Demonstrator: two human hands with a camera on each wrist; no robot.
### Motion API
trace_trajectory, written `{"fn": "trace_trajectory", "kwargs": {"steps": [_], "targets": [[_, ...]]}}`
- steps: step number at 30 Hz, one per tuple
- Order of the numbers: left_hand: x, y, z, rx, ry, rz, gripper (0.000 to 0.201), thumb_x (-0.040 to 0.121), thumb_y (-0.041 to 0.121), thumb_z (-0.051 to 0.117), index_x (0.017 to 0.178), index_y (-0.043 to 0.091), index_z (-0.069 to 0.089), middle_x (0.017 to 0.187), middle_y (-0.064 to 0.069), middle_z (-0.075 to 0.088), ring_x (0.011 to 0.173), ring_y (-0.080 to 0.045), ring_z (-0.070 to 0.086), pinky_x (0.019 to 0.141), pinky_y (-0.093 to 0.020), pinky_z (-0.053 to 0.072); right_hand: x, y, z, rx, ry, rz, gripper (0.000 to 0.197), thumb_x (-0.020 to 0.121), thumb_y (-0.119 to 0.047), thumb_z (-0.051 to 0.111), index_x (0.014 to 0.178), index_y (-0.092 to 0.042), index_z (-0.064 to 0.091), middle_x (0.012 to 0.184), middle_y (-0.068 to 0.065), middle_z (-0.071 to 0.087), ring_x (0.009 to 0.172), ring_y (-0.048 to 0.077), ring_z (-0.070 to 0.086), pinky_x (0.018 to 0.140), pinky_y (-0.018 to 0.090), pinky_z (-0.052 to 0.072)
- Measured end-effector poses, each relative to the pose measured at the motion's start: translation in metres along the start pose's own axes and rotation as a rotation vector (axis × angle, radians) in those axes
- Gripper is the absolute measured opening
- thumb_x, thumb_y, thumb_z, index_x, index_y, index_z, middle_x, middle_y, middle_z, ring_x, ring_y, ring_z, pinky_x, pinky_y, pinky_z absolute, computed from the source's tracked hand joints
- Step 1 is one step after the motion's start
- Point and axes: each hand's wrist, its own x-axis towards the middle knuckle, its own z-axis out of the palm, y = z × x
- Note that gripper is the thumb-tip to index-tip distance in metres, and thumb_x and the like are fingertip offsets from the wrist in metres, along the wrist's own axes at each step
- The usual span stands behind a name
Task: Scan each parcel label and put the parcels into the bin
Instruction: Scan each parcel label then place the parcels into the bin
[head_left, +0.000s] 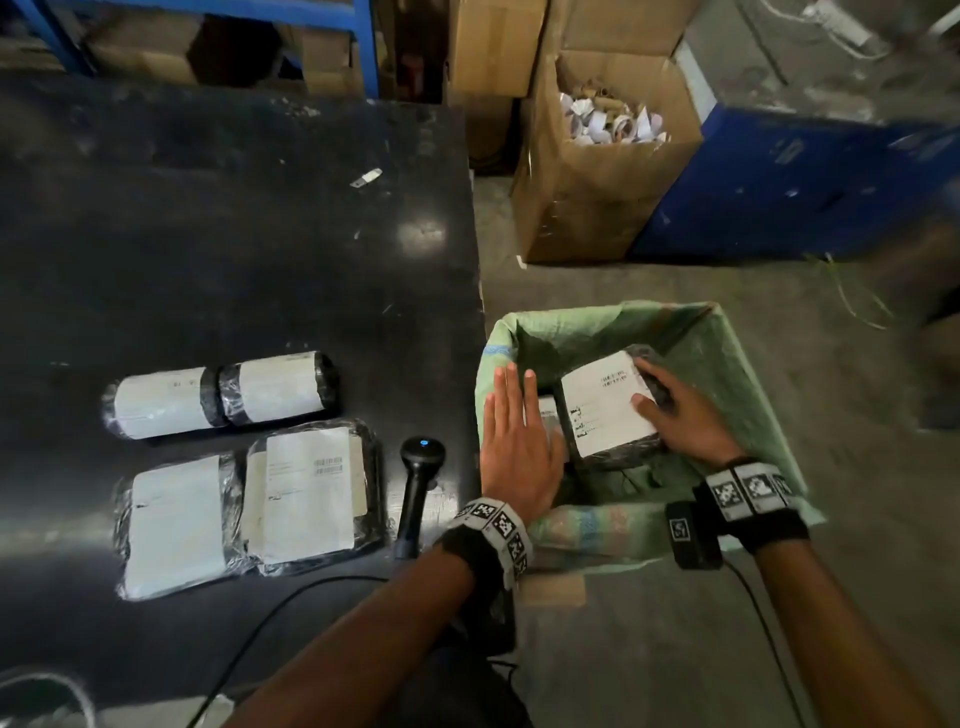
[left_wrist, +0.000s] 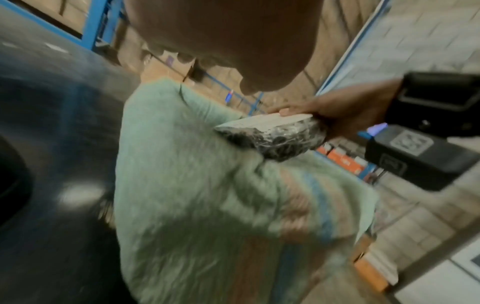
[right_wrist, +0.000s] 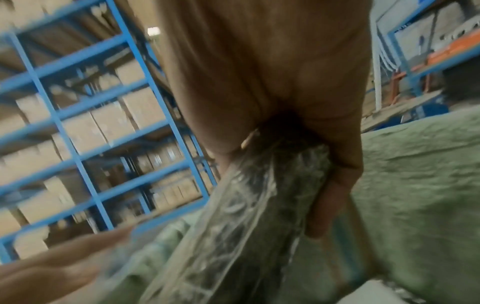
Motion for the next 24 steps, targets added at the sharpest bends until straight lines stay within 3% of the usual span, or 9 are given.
{"fn": "trace_trajectory", "kwargs": {"steps": [3, 7, 12, 17, 19, 22, 24], "targets": [[0.003, -0.004, 0.024, 0.082, -0.075, -0.076, 0.079, 0.097, 0.034, 0.035, 0.158, -0.001, 0.000, 0.166, -0.021, -0.012, 0.155, -0.034, -0.012, 0.124, -0.048, 0.014, 0.049, 0.030, 0.005, -0.157, -0.133, 0.077, 0.058, 0.092, -0.026, 0.064, 0.146, -0.028, 0.044, 0.144, 0.011, 0.054, 0.126, 0.033, 0.056, 0.106, 0.046, 0.045], [0.001, -0.009, 0.032, 0.076, -0.061, -0.128, 0.076, 0.097, 0.027, 0.038, 0.158, -0.002, 0.002, 0.167, -0.019, -0.009, 0.155, -0.031, -0.009, 0.126, -0.047, 0.013, 0.091, 0.037, 0.033, -0.129, -0.267, 0.150, 0.057, 0.094, -0.014, 0.063, 0.147, -0.014, 0.044, 0.143, 0.014, 0.053, 0.129, 0.032, 0.053, 0.105, 0.032, 0.040], [0.003, -0.010, 0.034, 0.072, -0.085, -0.116, 0.073, 0.099, 0.028, 0.033, 0.158, -0.001, 0.001, 0.167, -0.019, -0.010, 0.155, -0.030, -0.011, 0.127, -0.044, 0.008, 0.129, 0.032, 0.066, -0.090, -0.364, 0.224, 0.058, 0.096, -0.021, 0.061, 0.150, -0.020, 0.040, 0.148, 0.010, 0.049, 0.134, 0.027, 0.049, 0.099, 0.020, 0.035], [0.003, -0.016, 0.031, 0.046, -0.108, -0.085, 0.076, 0.099, 0.030, 0.037, 0.159, 0.001, 0.000, 0.167, -0.017, -0.013, 0.155, -0.029, -0.013, 0.127, -0.045, 0.009, 0.134, 0.048, 0.124, 0.062, -0.263, 0.231, 0.060, 0.097, -0.018, 0.060, 0.152, -0.017, 0.036, 0.154, 0.012, 0.041, 0.140, 0.028, 0.044, 0.108, 0.027, 0.035], [0.003, -0.022, 0.032, 0.041, -0.129, -0.069, 0.076, 0.100, 0.032, 0.035, 0.159, 0.003, -0.003, 0.167, -0.016, -0.016, 0.155, -0.029, -0.014, 0.126, -0.048, 0.012, 0.131, 0.066, 0.153, -0.010, -0.297, 0.250, 0.065, 0.100, -0.021, 0.054, 0.157, -0.020, 0.022, 0.162, 0.009, 0.027, 0.144, 0.031, 0.036, 0.113, 0.031, 0.032], [0.007, -0.026, 0.035, 0.027, -0.135, -0.063, 0.077, 0.100, 0.034, 0.036, 0.159, 0.004, -0.002, 0.167, -0.016, -0.016, 0.155, -0.030, -0.013, 0.126, -0.050, 0.014, 0.127, 0.092, 0.182, -0.318, -0.384, 0.230, 0.074, 0.103, -0.027, 0.044, 0.157, -0.020, -0.005, 0.166, 0.012, 0.003, 0.150, 0.036, 0.021, 0.119, 0.040, 0.025], [0.008, -0.026, 0.035, 0.022, -0.124, -0.052, 0.077, 0.100, 0.034, 0.039, 0.160, 0.004, 0.001, 0.167, -0.017, -0.014, 0.155, -0.030, -0.011, 0.125, -0.050, 0.014, 0.132, 0.101, 0.186, -0.440, -0.437, 0.193, 0.081, 0.101, -0.029, 0.046, 0.156, -0.016, -0.012, 0.165, 0.014, -0.007, 0.153, 0.035, 0.009, 0.122, 0.043, 0.017]]}}
